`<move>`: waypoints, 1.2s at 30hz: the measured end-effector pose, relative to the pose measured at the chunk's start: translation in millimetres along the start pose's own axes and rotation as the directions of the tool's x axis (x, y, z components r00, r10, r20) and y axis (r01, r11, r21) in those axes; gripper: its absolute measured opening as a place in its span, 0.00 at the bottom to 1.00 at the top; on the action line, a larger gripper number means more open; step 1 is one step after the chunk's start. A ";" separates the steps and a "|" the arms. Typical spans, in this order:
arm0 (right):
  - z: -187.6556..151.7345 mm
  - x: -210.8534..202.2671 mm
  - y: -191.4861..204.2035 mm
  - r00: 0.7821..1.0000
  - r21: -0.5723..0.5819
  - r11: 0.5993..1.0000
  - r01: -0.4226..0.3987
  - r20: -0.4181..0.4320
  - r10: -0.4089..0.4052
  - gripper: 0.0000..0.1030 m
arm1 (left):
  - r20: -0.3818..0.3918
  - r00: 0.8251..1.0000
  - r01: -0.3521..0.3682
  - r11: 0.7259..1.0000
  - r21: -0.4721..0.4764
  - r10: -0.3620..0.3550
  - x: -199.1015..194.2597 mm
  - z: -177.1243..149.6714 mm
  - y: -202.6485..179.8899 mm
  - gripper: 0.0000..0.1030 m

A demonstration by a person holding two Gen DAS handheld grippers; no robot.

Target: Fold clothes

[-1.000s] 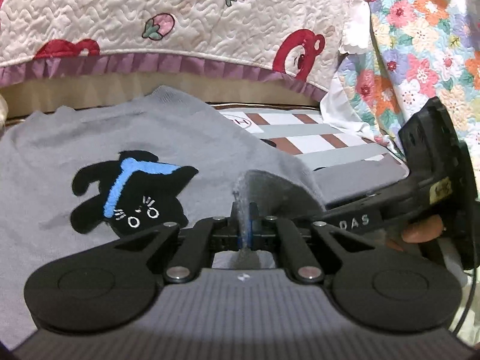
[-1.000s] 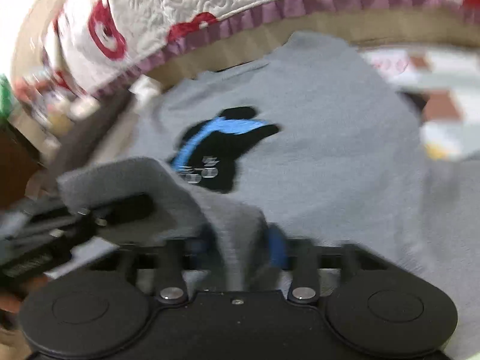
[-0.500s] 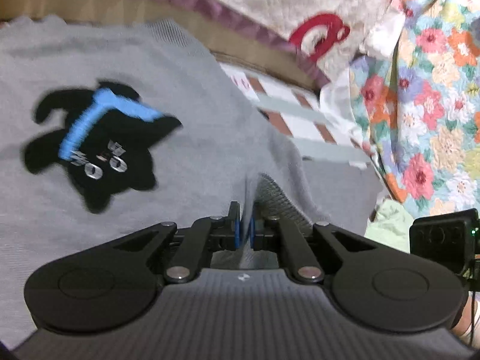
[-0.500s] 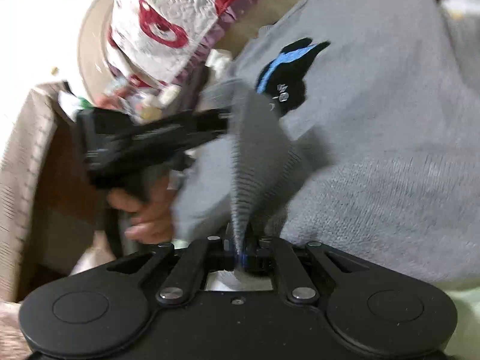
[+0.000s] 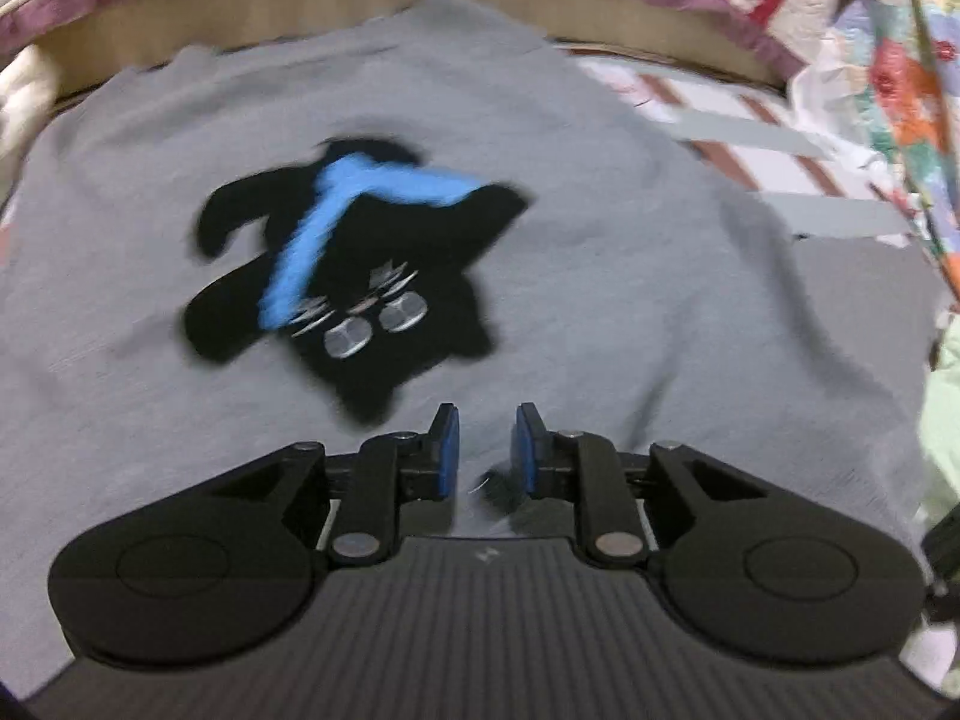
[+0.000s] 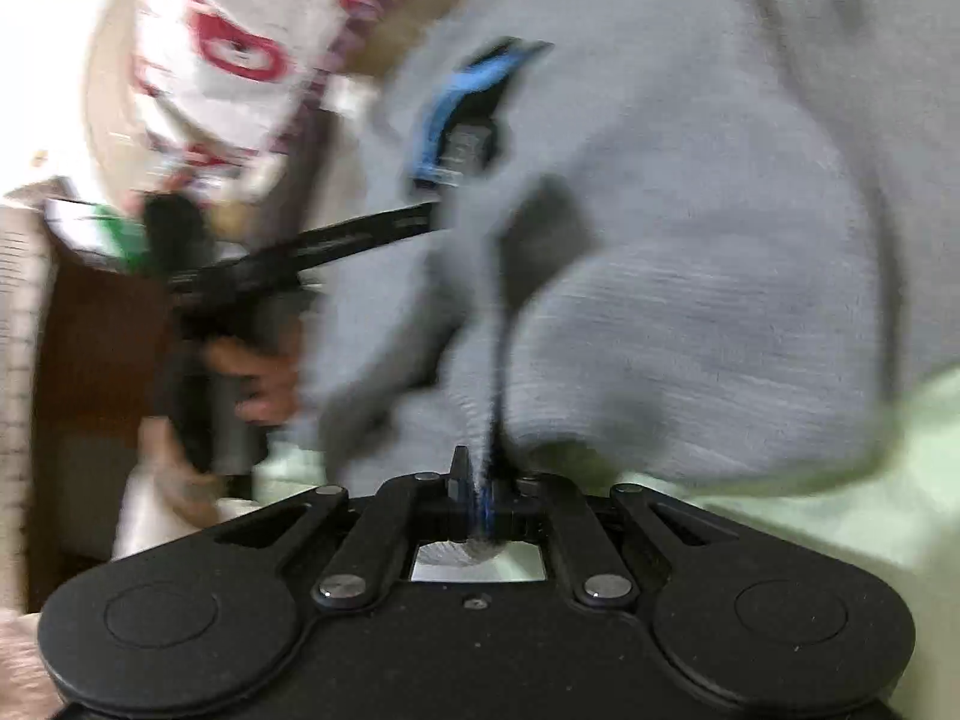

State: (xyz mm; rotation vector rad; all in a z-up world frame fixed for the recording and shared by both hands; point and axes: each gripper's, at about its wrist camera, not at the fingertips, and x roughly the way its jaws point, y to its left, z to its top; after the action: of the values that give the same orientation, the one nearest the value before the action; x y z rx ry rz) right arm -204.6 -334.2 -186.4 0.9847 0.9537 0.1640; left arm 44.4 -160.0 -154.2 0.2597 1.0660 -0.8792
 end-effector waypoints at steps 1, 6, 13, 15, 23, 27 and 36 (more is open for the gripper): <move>-0.8 -0.6 3.8 1.000 -0.012 0.999 0.029 0.006 -0.029 0.05 | -0.024 0.999 0.037 0.999 -0.024 -0.038 -5.2 -7.6 5.0 0.18; -2.2 -10.6 22.9 1.000 -0.084 0.996 0.023 0.007 -0.022 0.07 | -0.054 0.976 0.200 0.965 -0.172 -0.212 -18.8 -28.8 18.8 0.21; -6.5 -19.0 18.7 0.982 -0.048 0.982 0.183 0.059 -0.180 0.08 | -0.041 0.898 0.378 0.815 -0.439 -0.439 2.5 -51.2 21.9 0.40; -9.6 -24.6 34.3 0.956 -0.120 0.950 0.288 0.094 -0.278 0.12 | -0.035 0.903 0.353 0.784 -0.511 -0.429 13.3 -55.0 24.6 0.40; 0.8 -36.3 87.6 0.921 -0.276 0.882 0.382 0.188 -0.341 0.44 | -0.023 0.928 0.302 0.786 -0.539 -0.372 26.2 -52.3 10.6 0.42; 14.3 -0.2 102.2 0.938 -0.356 0.868 0.346 0.116 -0.326 0.52 | -0.017 0.937 0.289 0.798 -0.529 -0.350 20.7 -54.0 12.2 0.42; 11.5 63.2 105.7 0.820 -0.612 0.605 0.509 0.133 -0.556 0.48 | -0.007 0.932 0.297 0.772 -0.562 -0.364 19.4 -58.1 23.3 0.42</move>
State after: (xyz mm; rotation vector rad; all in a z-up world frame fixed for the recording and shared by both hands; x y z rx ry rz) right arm -128.1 -248.0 -141.6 0.0385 1.1201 -0.0007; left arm 27.4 -121.1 -204.2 -0.3871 1.4577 -0.8302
